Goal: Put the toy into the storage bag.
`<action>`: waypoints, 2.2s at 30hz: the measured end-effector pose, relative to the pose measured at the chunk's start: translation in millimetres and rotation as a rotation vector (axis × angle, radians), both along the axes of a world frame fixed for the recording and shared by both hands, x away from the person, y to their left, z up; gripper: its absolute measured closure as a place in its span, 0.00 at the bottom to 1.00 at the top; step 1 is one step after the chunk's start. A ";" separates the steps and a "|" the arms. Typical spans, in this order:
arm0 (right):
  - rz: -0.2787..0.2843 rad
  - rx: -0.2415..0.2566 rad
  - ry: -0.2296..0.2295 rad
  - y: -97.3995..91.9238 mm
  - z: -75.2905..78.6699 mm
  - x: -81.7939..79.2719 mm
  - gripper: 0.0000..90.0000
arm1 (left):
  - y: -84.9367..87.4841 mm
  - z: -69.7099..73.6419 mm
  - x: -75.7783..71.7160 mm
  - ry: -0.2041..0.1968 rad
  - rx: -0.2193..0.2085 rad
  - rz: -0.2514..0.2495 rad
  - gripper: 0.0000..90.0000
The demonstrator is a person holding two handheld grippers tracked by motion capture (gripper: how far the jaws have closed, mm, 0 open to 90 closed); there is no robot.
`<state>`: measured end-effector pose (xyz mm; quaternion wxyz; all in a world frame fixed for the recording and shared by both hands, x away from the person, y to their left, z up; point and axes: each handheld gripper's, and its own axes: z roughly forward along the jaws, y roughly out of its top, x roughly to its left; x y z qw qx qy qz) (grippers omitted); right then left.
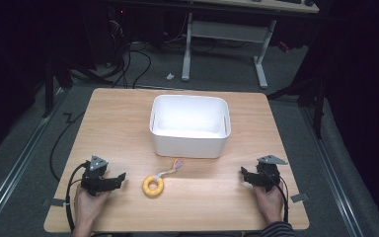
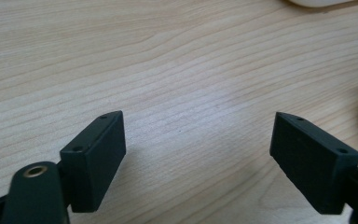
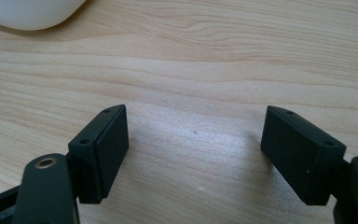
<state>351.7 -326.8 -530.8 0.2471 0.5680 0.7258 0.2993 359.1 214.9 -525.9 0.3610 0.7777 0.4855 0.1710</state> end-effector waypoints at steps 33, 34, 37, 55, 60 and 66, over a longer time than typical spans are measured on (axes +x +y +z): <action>0.004 0.000 0.000 0.2 0.1 -0.2 0.26 | -53.3 27.7 -13.9 0.050 0.003 -0.202 0.36; 0.004 0.000 0.000 0.2 0.1 -0.2 0.26 | -53.3 27.7 -13.9 0.050 0.003 -0.202 0.37; 0.008 -0.001 -0.002 0.1 0.0 -0.2 0.26 | -59.1 28.7 -13.4 0.060 0.016 -0.217 0.37; 0.012 0.002 0.000 0.5 0.1 -1.0 0.26 | -92.8 29.2 -8.1 0.110 0.117 -0.264 0.40; 0.013 0.002 0.001 0.6 0.1 -1.1 0.26 | -95.8 27.9 -5.6 0.136 0.137 -0.267 0.45; 0.014 0.002 0.001 0.5 0.1 -1.2 0.26 | -100.8 26.3 -4.4 0.159 0.168 -0.272 0.52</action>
